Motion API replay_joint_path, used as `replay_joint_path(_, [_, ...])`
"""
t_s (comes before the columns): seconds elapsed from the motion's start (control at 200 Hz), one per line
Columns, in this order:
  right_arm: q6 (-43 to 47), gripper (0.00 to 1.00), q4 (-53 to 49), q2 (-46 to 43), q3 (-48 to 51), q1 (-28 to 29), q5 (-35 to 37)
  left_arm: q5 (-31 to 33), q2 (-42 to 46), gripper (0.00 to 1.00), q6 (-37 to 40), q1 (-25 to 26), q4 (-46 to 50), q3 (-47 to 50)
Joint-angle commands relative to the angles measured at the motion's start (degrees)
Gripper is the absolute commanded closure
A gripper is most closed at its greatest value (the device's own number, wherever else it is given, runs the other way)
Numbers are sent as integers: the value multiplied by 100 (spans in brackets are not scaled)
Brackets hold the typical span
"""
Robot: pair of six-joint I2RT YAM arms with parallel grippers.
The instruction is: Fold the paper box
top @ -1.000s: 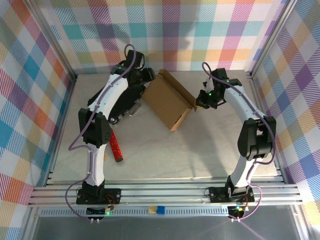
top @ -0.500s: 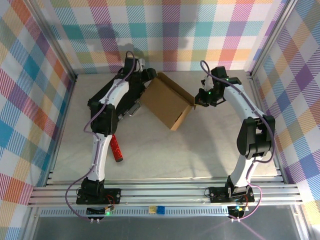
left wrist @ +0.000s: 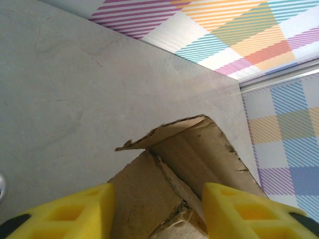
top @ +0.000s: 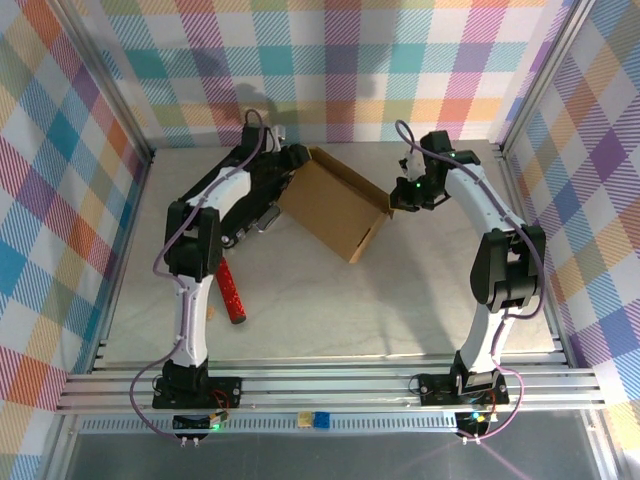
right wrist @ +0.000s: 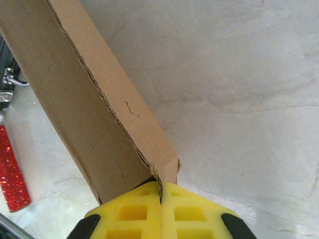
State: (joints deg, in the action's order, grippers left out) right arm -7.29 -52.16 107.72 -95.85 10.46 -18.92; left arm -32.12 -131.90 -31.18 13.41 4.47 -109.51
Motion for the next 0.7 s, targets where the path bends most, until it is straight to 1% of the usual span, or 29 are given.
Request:
replay_joint_path(0.0, [568,100,-57,10,-138,18,-8,-318,607,54,-178,142,-357,485])
replay_joint_path(0.09, [720,100,-49,-28,-153,2,-93,-210,1028,54,-214,179,-541,1083])
replay_joint_path(0.17, [806,100,-55,-57,-157,0,-156,-169,1299,55,-213,207,-566,1424])
replay_joint_path(0.395, [888,100,-88,-166,-109,0,-88,104,1891,57,-200,302,-409,2058])
replay_joint_path(0.695, [614,100,-100,-357,-153,1,-112,361,2482,58,-221,373,-451,2739])
